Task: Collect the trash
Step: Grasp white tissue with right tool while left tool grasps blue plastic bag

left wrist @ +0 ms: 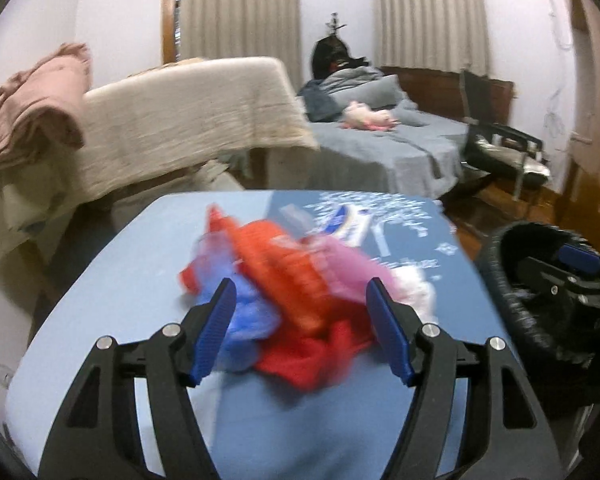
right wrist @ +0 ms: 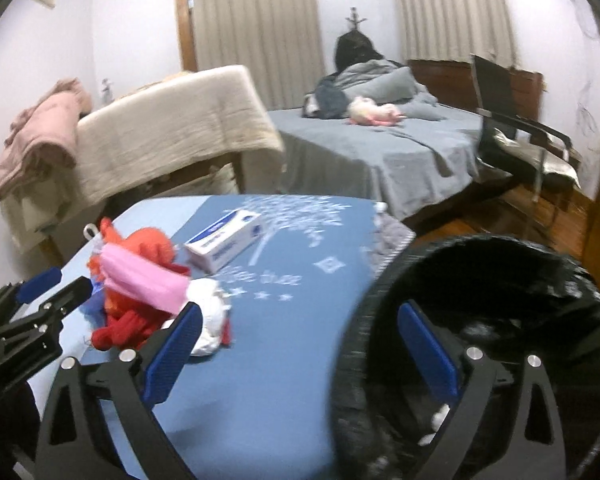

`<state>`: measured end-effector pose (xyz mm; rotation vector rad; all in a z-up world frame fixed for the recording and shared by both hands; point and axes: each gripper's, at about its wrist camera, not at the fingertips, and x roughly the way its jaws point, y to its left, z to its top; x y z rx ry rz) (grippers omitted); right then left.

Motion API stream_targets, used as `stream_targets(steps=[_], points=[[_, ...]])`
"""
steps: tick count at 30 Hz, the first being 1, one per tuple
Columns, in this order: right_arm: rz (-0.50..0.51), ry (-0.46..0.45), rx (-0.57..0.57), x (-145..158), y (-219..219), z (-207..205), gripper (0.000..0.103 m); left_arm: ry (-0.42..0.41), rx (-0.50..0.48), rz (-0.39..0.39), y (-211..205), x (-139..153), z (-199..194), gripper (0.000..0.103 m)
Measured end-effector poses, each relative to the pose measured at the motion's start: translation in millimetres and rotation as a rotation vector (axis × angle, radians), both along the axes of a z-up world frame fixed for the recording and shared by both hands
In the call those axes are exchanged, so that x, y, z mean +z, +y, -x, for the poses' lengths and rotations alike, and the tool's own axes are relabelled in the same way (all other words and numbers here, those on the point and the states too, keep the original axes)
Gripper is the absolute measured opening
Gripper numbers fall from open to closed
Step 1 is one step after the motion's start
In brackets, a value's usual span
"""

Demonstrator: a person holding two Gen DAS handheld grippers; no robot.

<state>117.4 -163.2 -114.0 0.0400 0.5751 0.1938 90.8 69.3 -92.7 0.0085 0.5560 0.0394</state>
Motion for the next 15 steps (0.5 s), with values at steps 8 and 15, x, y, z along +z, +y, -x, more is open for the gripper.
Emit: stream_targets(steps=[8, 15], points=[[-0.003, 0.076, 0.052, -28.8, 43.9, -25.4, 0.082, 0.039, 0.067, -0.001, 35.9, -19.8, -9.9, 0.066], [0.012, 0.139, 0.094, -45.3, 65.7, -42.4, 0.067, 0.084, 0.06, 0.006, 50.2, -37.1, -19.4, 0.064]])
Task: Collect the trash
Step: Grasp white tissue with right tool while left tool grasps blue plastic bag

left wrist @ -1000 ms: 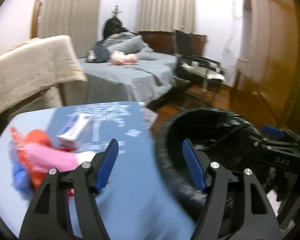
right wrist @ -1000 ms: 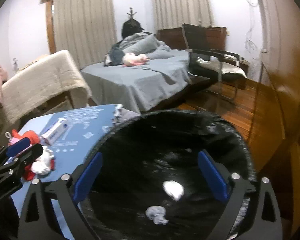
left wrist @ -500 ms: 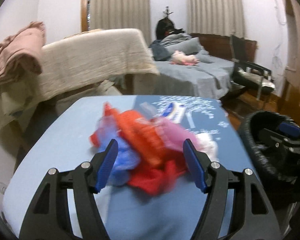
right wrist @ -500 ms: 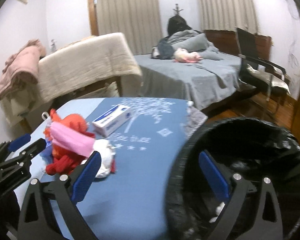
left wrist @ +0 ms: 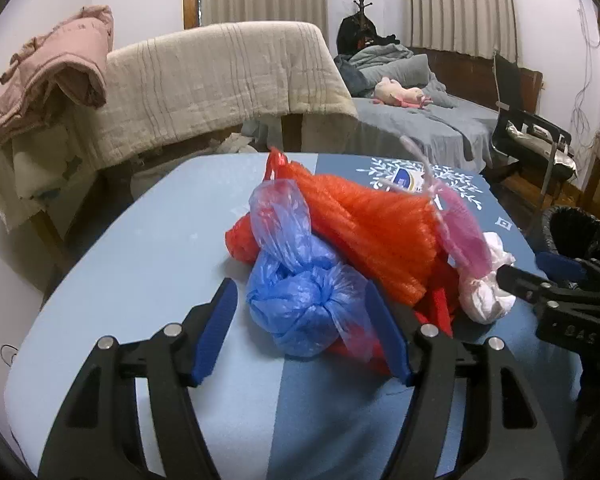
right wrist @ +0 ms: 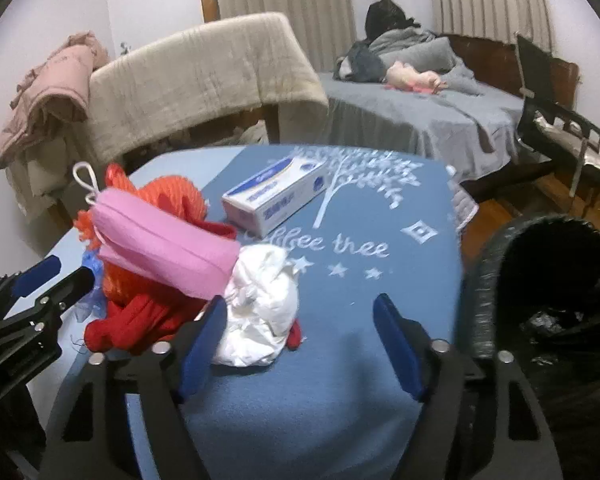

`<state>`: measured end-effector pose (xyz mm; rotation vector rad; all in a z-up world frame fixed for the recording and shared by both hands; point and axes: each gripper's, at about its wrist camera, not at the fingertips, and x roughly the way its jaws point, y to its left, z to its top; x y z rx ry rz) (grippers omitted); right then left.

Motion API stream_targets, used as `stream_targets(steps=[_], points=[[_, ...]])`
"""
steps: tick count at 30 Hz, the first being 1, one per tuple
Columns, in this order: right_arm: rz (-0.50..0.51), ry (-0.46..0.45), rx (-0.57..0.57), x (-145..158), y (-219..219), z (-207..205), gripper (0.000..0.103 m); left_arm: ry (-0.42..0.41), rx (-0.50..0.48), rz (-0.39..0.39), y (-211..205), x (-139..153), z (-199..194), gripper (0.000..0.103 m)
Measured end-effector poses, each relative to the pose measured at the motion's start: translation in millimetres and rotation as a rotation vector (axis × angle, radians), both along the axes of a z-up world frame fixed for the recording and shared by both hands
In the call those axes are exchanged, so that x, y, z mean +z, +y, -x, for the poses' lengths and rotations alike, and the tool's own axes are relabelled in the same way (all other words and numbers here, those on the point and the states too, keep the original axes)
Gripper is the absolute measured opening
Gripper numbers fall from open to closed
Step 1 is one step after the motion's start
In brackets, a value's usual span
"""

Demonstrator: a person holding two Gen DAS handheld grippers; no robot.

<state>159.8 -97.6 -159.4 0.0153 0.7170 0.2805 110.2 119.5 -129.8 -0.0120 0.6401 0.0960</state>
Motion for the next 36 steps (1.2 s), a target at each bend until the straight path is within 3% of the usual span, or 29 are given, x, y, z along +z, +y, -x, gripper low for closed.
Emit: stream_targets(steps=[3, 7, 11, 15, 21, 36], points=[[-0.004, 0.038, 0.041, -6.5, 7.4, -5.6, 0.056, 0.011, 0.004, 0.019, 2.3, -4.2, -2.0, 0.062], [-0.003, 0.057, 0.101, -10.3, 16.3, -6.2, 0.034, 0.034, 0.002, 0.049, 6.2, -9.6, -7.3, 0.057], [0.005, 0.043, 0.113, -9.1, 19.7, -2.1, 0.023, 0.06, -0.006, 0.07, 7.4, -14.0, -12.4, 0.043], [-0.007, 0.015, 0.107, -5.8, 18.0, 4.3, 0.021, 0.065, -0.013, 0.081, 9.0, -15.8, -14.1, 0.031], [-0.01, -0.038, 0.097, 3.7, 14.1, 15.6, 0.021, 0.033, 0.0, 0.079, 9.4, -11.6, -7.7, 0.024], [-0.017, -0.033, 0.016, 10.8, -12.7, 19.3, 0.022, -0.026, 0.042, 0.077, 17.0, 6.6, 20.3, 0.021]])
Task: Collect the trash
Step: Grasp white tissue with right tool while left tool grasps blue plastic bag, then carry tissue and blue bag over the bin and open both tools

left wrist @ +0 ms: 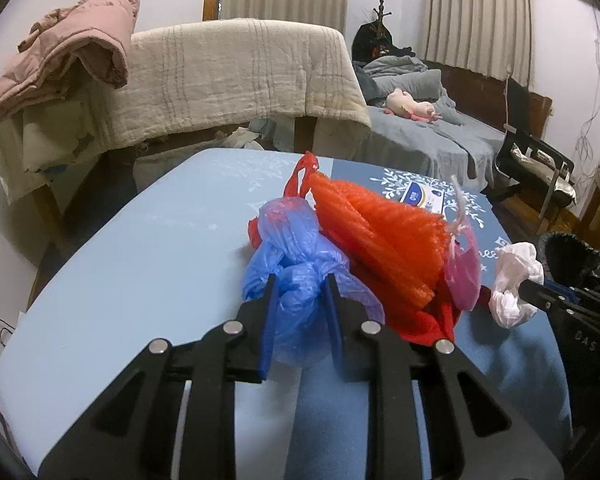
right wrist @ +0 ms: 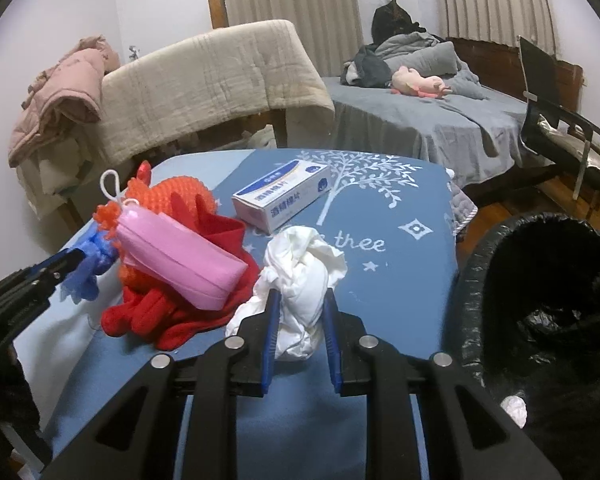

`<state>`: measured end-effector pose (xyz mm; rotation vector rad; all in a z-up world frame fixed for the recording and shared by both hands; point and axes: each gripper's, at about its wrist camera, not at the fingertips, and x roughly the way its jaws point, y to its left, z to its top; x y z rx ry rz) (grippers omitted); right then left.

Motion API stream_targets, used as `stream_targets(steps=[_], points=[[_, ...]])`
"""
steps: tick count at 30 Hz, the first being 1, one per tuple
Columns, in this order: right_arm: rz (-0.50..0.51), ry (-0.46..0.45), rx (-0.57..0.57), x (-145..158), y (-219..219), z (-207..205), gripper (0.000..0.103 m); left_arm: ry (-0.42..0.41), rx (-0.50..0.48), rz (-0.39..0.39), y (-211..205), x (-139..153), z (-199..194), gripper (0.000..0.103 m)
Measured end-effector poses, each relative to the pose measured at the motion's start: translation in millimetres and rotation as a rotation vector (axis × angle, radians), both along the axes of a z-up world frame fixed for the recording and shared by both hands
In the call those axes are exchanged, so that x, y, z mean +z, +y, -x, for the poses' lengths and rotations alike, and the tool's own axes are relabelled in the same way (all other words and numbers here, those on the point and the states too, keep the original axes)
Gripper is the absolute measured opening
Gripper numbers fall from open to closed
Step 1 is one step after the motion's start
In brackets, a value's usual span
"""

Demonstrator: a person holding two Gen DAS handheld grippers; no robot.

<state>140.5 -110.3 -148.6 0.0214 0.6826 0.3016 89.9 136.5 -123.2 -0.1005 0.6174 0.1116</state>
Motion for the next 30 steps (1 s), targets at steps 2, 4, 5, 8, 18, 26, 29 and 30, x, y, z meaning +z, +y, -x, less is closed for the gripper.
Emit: stream_targets(steps=[2, 4, 5, 8, 18, 26, 29, 30], points=[[0.001, -0.009, -0.001, 2.6, -1.7, 1.2, 0.022, -0.015, -0.003, -0.004, -2.8, 4.6, 3.9, 0.021], [0.006, -0.018, -0.001, 3.6, -2.8, 2.6, 0.021, -0.028, -0.008, -0.008, -6.0, 8.5, 8.0, 0.021], [0.007, -0.021, 0.0, 4.4, -3.2, 3.0, 0.022, -0.035, -0.01, -0.005, -7.1, 10.5, 9.6, 0.021], [0.001, -0.023, -0.001, 6.4, -4.8, 4.7, 0.021, -0.054, -0.01, -0.005, -10.4, 16.6, 13.5, 0.021], [-0.03, -0.065, -0.014, 27.4, -16.8, 14.8, 0.022, -0.152, -0.031, -0.006, -27.4, 52.5, 27.9, 0.02], [-0.037, -0.097, -0.061, 45.3, -40.4, 22.4, 0.022, -0.196, -0.108, 0.009, -59.4, 73.8, 26.7, 0.019], [-0.041, -0.103, -0.09, 49.2, -53.0, 26.2, 0.021, -0.201, -0.149, 0.02, -74.3, 76.5, 24.2, 0.019], [-0.042, -0.104, -0.098, 49.9, -56.1, 27.2, 0.021, -0.2, -0.16, 0.024, -78.2, 76.4, 23.4, 0.019]])
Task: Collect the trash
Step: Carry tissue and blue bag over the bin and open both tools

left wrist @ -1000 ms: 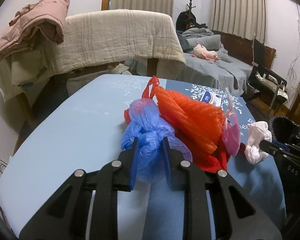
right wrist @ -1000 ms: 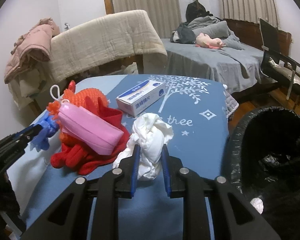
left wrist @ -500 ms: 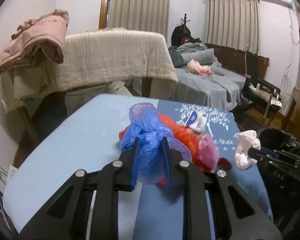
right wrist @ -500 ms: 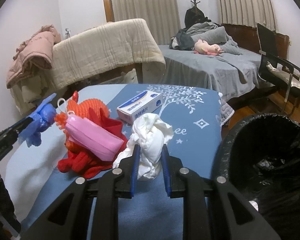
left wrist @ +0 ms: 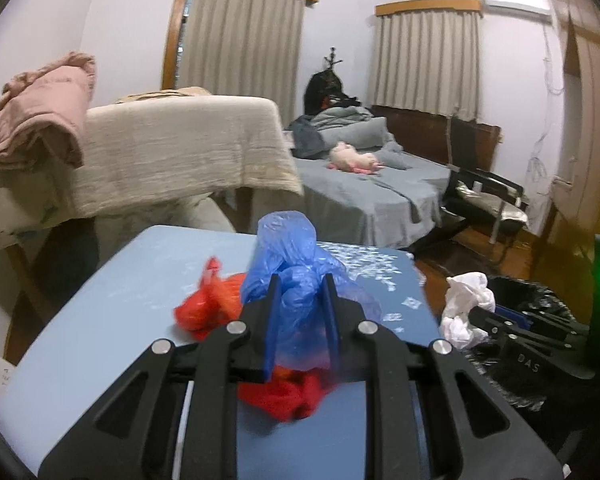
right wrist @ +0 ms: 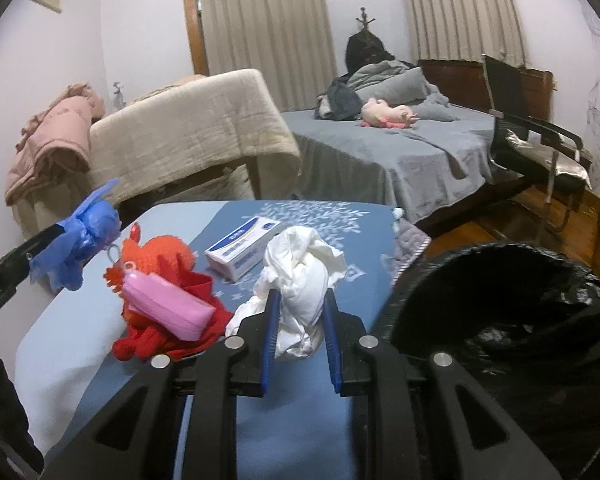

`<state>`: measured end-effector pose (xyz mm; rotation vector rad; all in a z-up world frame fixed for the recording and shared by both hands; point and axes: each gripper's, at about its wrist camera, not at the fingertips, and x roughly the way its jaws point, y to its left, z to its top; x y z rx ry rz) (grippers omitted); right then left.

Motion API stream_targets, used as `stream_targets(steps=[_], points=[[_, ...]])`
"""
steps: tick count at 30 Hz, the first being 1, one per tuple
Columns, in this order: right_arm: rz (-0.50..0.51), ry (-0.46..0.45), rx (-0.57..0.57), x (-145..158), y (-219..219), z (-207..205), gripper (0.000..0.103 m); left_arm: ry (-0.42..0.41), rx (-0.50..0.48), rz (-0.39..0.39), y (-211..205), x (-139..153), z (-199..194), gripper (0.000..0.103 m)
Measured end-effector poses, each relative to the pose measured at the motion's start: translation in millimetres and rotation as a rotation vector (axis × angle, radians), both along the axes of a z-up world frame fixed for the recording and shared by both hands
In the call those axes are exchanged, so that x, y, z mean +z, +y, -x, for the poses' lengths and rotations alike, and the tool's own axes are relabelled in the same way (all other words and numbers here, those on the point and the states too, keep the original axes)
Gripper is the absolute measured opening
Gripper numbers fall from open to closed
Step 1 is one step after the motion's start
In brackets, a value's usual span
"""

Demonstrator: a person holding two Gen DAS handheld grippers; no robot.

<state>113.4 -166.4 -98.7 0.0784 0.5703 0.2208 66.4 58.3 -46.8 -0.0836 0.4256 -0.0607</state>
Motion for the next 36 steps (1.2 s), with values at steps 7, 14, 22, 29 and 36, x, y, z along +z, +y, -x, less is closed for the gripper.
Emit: stream_targets(steps=[7, 14, 22, 29, 36], points=[[-0.004, -0.02, -0.081, 11.2, -37.9, 8.8, 0.021, 0.012, -0.115, 0.008, -43.2, -1.7, -9.4, 0.019], [0.006, -0.016, -0.171, 13.6, -77.2, 16.3, 0.021, 0.052, -0.221, 0.023, -85.1, -11.0, -20.5, 0.019], [0.022, 0.023, -0.275, 5.7, -124.2, 27.2, 0.021, 0.078, -0.338, 0.011, -135.4, -23.9, -31.9, 0.019], [0.035, 0.049, -0.353, 0.0, -157.4, 32.1, 0.021, 0.106, -0.432, 0.022, -180.5, -33.8, -41.6, 0.019], [0.038, 0.062, -0.421, -4.8, -187.0, 39.7, 0.021, 0.135, -0.499, 0.038, -212.7, -43.7, -51.6, 0.017]])
